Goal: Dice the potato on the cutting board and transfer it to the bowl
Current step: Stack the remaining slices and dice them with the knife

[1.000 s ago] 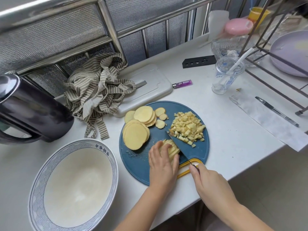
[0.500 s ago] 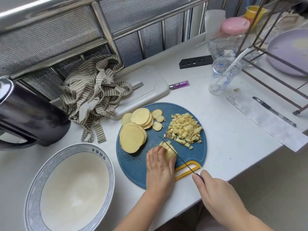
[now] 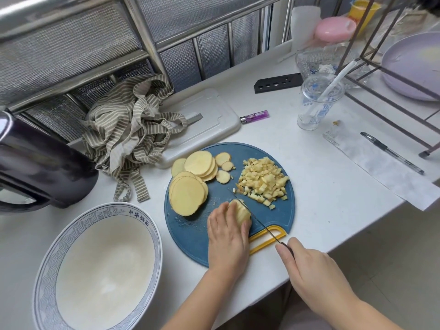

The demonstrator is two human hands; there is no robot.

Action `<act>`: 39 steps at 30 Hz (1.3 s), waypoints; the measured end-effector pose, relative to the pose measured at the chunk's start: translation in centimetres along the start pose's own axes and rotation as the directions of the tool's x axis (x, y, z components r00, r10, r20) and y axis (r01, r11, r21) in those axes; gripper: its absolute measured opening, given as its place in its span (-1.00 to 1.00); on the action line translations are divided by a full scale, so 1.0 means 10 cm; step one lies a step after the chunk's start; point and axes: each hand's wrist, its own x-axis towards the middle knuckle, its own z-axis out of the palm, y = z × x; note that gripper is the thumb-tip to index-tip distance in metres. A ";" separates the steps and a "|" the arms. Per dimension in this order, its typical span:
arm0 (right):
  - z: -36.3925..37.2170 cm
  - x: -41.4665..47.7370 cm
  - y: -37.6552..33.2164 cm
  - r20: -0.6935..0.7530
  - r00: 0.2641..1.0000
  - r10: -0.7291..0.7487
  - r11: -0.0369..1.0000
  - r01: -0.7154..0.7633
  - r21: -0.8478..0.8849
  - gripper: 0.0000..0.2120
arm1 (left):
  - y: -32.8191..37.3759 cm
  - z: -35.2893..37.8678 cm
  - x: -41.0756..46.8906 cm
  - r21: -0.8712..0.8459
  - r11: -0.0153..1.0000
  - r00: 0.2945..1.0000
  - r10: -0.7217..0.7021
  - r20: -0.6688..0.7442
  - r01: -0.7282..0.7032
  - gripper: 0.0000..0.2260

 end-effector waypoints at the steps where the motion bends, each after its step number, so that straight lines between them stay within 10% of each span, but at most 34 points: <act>1: -0.01 0.00 -0.03 0.007 1.000 -0.013 1.000 0.013 -0.010 -0.49 | 0.00 0.00 0.00 -0.011 1.000 1.000 -0.004 -0.005 0.004 -0.47; 10: 0.07 -0.03 -0.01 -0.026 1.000 -0.015 0.995 0.012 -0.102 -0.15 | -0.01 0.01 -0.01 -0.019 1.000 0.999 0.005 -0.033 -0.005 -0.46; 22: 0.11 0.05 0.02 0.035 0.999 -0.034 0.997 0.036 -0.067 -0.74 | -0.04 0.07 0.01 0.017 0.999 0.998 0.039 -0.052 -0.038 -0.59; 39: 0.05 0.29 -0.05 0.091 0.996 -0.002 0.986 0.017 -0.165 -0.60 | -0.05 0.09 0.00 0.015 0.998 0.994 0.068 -0.082 -0.067 -0.59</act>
